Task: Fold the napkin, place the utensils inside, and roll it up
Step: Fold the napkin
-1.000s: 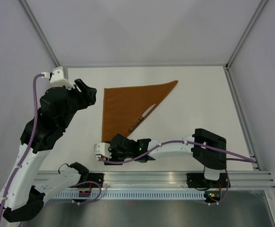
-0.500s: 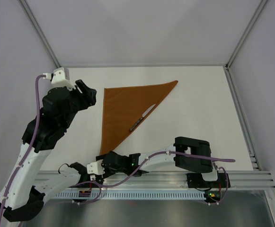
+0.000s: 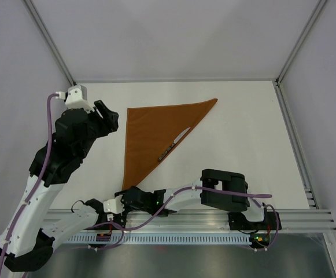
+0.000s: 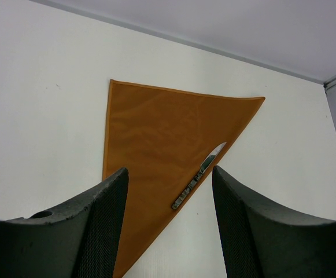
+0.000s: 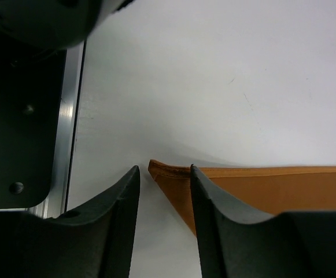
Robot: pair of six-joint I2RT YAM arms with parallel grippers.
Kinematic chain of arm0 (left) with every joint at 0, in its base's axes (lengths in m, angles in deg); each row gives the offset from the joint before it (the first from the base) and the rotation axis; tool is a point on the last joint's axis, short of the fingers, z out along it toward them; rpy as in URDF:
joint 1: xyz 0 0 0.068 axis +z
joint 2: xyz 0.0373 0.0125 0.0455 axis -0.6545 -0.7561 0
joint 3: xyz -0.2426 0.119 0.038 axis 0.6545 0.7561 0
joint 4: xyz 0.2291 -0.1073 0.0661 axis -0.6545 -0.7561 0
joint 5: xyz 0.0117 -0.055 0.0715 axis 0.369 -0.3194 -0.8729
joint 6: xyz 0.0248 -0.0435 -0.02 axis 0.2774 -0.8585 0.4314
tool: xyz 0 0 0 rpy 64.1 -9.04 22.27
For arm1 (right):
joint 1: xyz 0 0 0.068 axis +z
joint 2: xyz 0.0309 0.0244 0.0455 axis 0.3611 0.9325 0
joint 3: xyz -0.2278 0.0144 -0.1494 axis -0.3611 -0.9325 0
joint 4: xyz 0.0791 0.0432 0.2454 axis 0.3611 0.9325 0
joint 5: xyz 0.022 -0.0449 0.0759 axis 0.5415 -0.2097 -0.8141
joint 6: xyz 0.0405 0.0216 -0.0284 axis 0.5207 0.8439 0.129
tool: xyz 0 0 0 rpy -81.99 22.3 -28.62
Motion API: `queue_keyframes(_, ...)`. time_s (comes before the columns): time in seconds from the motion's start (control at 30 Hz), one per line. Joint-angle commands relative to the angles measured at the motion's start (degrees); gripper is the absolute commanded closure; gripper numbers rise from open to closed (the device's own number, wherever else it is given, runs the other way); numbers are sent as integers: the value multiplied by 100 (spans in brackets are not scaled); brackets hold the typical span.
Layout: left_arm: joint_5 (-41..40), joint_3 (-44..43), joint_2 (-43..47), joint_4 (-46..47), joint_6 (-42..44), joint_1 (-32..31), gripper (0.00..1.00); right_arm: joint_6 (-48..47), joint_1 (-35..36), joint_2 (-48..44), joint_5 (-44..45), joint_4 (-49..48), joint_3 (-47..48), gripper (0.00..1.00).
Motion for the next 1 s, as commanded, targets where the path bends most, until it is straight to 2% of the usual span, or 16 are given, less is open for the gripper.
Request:
queue_keyframes(0.0, -93, 30, 71, 14, -23, -13, 35, -63, 4, 82, 141, -305, 141, 56)
queue_keyframes(0.13, -67, 48, 62, 14, -32, -13, 35, -62, -5, 82, 185, -305, 114, 71)
queue_keyframes(0.33, -66, 74, 53, 14, -23, -13, 35, -63, -13, 65, 299, -252, 184, 86)
queue_keyframes(0.6, -66, 39, -8, 40, 3, -13, 35, 156, -136, -181, 299, 11, 298, 91)
queue_keyframes(0.97, -5, 48, -157, 198, 74, -13, 34, 711, -760, -743, 194, 688, 536, 98)
